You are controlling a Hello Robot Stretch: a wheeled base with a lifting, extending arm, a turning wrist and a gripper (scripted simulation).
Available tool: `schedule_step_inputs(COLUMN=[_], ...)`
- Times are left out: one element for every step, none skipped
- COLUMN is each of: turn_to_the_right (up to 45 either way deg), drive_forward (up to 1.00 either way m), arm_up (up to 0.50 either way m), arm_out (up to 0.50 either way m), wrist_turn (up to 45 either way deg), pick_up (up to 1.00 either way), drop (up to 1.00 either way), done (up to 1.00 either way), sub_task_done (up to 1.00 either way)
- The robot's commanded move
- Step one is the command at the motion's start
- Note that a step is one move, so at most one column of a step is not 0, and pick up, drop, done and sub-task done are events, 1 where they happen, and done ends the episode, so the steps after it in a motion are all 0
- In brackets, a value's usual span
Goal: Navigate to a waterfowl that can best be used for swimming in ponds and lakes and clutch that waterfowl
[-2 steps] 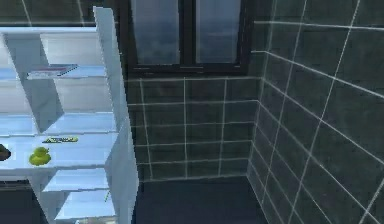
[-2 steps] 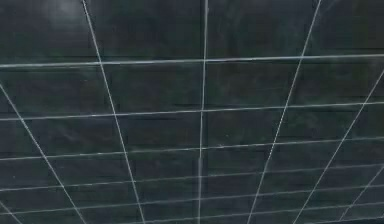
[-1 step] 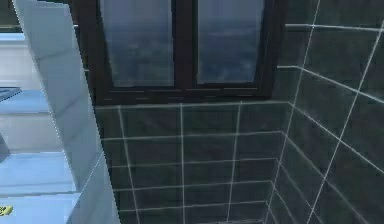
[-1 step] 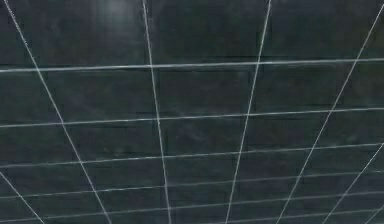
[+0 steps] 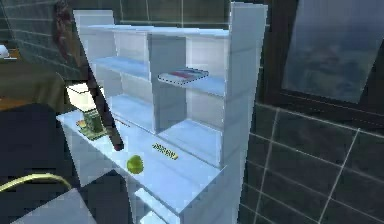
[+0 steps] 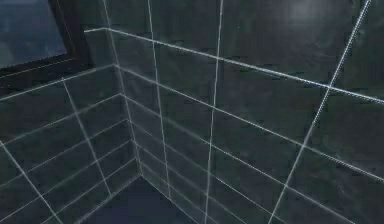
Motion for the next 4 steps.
schedule_step_inputs(turn_to_the_right=[-45.0,-45.0,-15.0,-3.0], drive_forward=[0.0,0.0,0.0,0.0], arm_up=[0.0,0.0,0.0,0.0], arm_out=[0.0,0.0,0.0,0.0], wrist_turn=[0.0,0.0,0.0,0.0], pick_up=[0.0,0.0,0.0,0.0], drop=[0.0,0.0,0.0,0.0], done=[0.0,0.0,0.0,0.0], sub_task_done=[0.0,0.0,0.0,0.0])
